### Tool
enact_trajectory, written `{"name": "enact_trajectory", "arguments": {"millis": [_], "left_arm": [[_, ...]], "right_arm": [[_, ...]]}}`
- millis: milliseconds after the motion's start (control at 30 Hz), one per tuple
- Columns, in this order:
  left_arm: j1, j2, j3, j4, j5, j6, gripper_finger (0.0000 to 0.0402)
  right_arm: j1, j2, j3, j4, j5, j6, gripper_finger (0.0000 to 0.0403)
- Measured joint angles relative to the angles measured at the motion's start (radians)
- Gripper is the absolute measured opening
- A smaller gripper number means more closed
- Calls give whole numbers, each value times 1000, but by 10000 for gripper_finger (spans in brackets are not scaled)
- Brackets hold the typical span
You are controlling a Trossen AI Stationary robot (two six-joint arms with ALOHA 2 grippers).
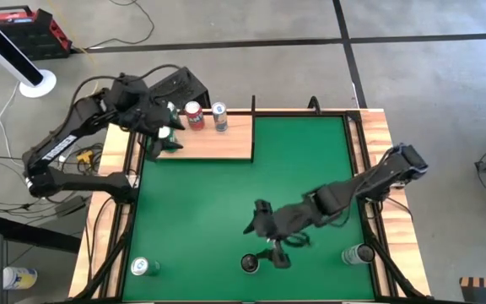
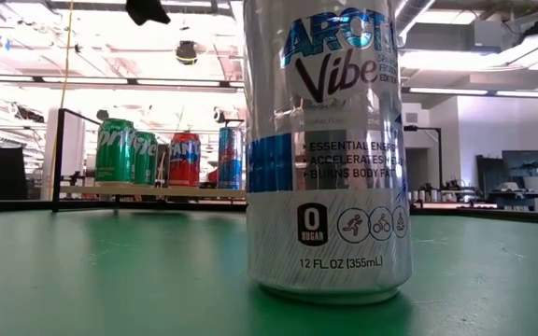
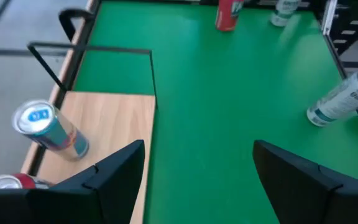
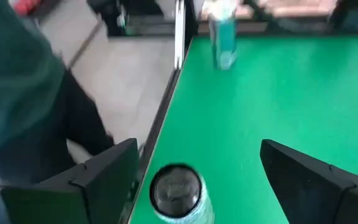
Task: Place canned beverage on shelf
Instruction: Put the left white and blue soda can on the shelf
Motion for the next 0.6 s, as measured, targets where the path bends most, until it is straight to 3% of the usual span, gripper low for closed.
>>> {"name": "enact_trajectory", "arguments": {"millis": [100,233,600], "left_arm": [[-5,-25,0,0,-30,0,284],[-5,-39,0,-3,-42,-8,284],[-31,-43,0,-55,-34,-19,284]], "right_arm": [[27,72,84,-106,-17,-6,360],[45,141,144,-123,-66,-8,359],[39,242,153,-127,-76,-46,359]]}}
